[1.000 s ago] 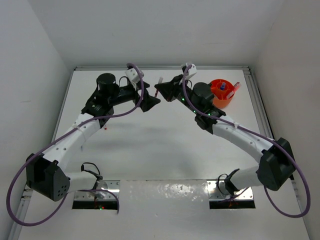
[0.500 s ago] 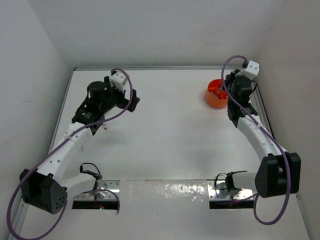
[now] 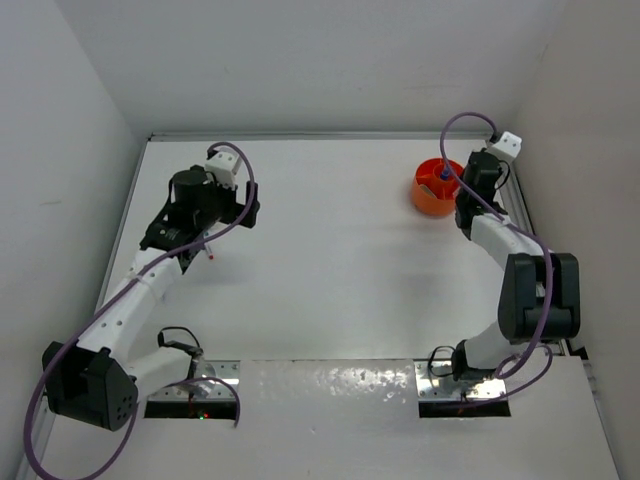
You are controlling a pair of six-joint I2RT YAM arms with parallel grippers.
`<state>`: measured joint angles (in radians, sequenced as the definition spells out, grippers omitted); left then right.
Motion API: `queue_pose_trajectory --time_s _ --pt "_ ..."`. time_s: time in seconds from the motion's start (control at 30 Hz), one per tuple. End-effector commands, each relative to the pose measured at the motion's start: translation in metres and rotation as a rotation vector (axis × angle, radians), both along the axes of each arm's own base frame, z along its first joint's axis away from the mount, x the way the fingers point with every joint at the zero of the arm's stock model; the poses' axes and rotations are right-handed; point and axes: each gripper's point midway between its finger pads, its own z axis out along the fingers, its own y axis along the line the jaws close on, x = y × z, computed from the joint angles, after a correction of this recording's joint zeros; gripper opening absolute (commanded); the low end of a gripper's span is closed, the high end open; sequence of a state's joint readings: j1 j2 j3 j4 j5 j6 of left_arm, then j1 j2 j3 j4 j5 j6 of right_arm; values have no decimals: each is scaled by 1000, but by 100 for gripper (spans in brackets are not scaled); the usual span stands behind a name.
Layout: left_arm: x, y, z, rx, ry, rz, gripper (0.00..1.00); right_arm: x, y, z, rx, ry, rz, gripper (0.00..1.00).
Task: Sort the stationery into containers
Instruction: Place the pen in the storage box.
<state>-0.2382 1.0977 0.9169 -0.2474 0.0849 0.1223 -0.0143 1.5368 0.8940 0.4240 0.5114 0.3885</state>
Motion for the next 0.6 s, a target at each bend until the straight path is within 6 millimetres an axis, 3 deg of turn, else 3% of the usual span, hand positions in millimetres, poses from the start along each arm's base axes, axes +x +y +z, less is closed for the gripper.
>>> queue_pose_trajectory --time_s 0.0,0.43,0.57 --pt "7 9 12 -22 -35 43 100 13 -11 38 -23 -151 -20 0" --pt "12 20 9 -31 -34 72 100 27 -5 15 8 -182 12 0" --pt "12 18 10 -37 -38 68 100 31 -3 -3 20 -149 21 0"
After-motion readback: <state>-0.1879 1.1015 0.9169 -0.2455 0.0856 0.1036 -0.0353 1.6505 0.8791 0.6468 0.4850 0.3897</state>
